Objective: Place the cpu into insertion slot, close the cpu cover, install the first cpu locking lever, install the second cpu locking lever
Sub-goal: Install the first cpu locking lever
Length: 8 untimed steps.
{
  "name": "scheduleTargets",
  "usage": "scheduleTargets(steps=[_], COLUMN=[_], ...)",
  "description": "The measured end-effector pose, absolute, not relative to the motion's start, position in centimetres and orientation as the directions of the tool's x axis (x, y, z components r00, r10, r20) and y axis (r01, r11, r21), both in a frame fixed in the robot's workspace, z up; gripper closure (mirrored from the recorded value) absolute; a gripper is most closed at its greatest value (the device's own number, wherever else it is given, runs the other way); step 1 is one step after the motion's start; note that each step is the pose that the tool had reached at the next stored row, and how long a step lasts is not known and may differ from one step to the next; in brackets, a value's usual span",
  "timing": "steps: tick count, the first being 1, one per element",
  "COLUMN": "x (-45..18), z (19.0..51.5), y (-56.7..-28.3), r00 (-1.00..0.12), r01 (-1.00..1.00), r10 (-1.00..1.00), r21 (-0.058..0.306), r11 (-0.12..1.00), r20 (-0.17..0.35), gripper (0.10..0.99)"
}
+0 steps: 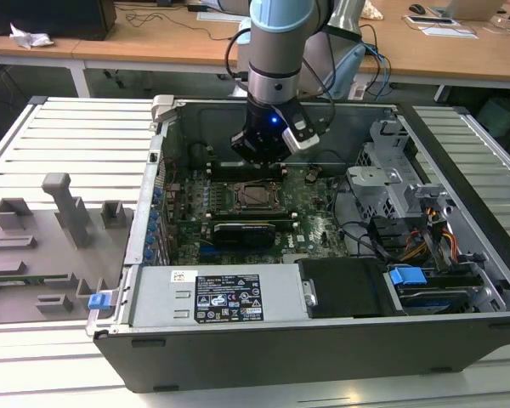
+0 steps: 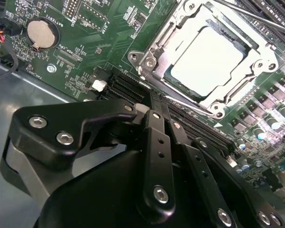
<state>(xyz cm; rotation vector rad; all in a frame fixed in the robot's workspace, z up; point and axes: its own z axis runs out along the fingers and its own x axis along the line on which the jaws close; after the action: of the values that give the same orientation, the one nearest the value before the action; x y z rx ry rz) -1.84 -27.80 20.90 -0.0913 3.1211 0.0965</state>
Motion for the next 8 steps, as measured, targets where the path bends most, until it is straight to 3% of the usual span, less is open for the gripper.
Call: scheduleTargets(steps=[8], x=[-1.78], z=[20.64], y=[-27.8], r00=[-0.998], r01=[-0.059], r10=[-0.058], r21=[0.061], r11=[0.996], r20=[-0.017], gripper=[0.98])
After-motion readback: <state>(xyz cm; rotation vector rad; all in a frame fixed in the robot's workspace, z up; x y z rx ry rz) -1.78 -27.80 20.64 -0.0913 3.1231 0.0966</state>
